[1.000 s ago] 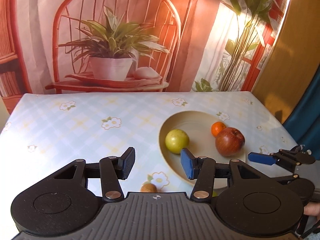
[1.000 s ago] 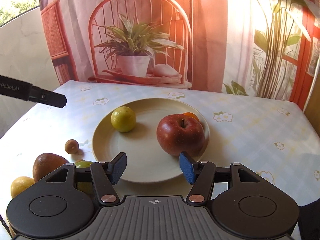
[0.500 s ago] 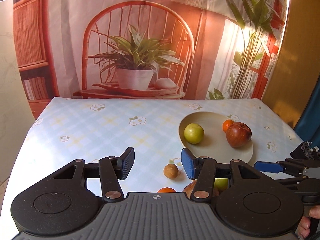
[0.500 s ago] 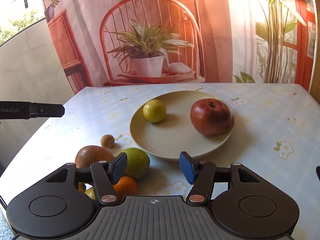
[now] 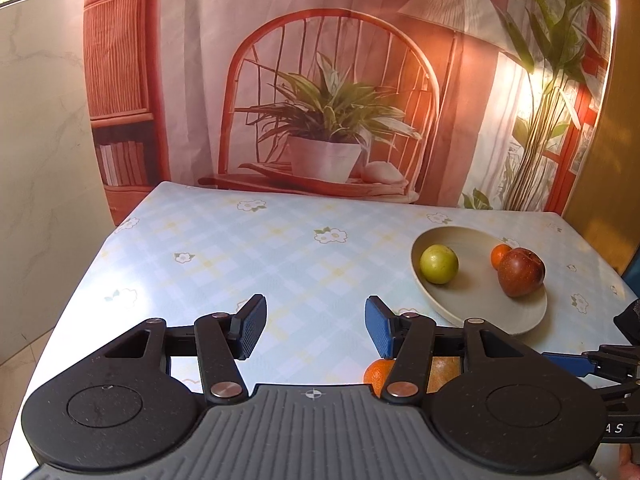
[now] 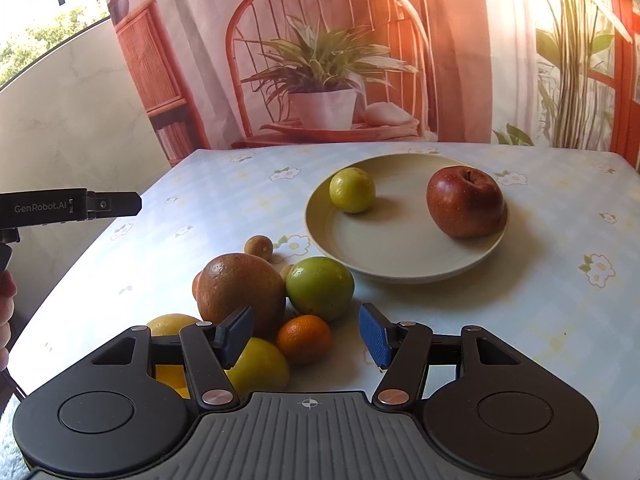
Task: Organize fruits
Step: 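Withdraw both grippers from the plate toward the loose fruit pile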
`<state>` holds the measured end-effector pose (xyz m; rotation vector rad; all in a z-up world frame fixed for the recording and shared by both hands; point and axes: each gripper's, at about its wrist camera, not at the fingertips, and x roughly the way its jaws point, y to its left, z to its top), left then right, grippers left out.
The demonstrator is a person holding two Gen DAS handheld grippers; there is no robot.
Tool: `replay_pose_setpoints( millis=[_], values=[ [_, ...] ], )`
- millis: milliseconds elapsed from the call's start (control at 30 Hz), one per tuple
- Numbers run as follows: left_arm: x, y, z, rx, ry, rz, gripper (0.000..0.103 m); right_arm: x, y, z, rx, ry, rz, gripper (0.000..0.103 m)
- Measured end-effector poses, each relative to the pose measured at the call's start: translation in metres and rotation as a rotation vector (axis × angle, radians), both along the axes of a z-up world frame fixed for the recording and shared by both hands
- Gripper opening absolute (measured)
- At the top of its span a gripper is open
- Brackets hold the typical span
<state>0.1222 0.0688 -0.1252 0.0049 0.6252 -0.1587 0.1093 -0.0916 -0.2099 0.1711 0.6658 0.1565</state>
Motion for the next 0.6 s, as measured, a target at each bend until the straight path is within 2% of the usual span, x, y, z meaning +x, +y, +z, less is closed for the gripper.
replay_pose_setpoints(
  millis=[333, 600],
  values=[
    [-0.006, -0.003, -0.007, 0.002, 0.018, -0.023, 0.057, -0.001, 0.010, -0.005, -0.022, 0.031, 0.035, 0.059],
    [-0.009, -0.004, -0.008, 0.003, 0.025, -0.030, 0.057, -0.015, 0.005, -0.004, -0.067, 0.014, 0.038, 0.063]
  ],
)
